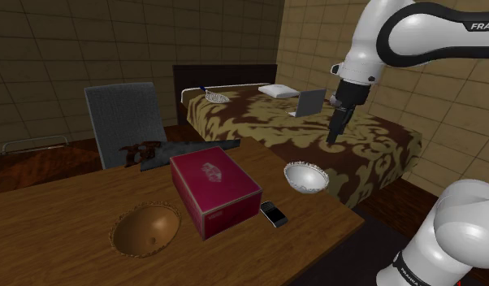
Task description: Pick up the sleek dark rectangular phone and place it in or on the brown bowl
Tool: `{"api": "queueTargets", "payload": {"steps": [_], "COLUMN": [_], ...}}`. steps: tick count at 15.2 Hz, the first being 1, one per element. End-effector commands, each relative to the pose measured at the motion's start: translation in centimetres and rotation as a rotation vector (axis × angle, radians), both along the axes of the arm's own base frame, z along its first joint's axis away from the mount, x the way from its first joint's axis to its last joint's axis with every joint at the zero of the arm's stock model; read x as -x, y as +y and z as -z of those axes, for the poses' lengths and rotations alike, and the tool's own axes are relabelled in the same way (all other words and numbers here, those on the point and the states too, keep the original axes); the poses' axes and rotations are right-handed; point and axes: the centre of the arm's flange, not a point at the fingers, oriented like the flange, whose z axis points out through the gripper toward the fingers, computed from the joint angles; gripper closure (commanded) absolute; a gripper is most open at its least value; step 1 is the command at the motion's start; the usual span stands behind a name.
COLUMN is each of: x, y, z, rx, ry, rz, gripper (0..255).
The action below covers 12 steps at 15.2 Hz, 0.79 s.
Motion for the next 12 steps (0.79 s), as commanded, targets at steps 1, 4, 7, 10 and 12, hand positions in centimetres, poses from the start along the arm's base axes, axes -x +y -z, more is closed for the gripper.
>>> {"api": "queueTargets", "payload": {"steps": [1, 4, 7, 10, 12], "x": [0.0, -0.8, -1.7, -2.6, -3.2], "y": [0.0, 1.9, 3.7, 5.4, 6.5], "z": [0.0, 3.5, 7.0, 10.5, 12.9], "rx": [0.0, 0.013, 0.025, 0.038, 0.046], "ry": [0.0, 0.0, 0.0, 0.0, 0.0], "rz": [0.0, 0.024, 0.048, 0.072, 0.089], "gripper": [0, 0, 0, 0, 0]}}
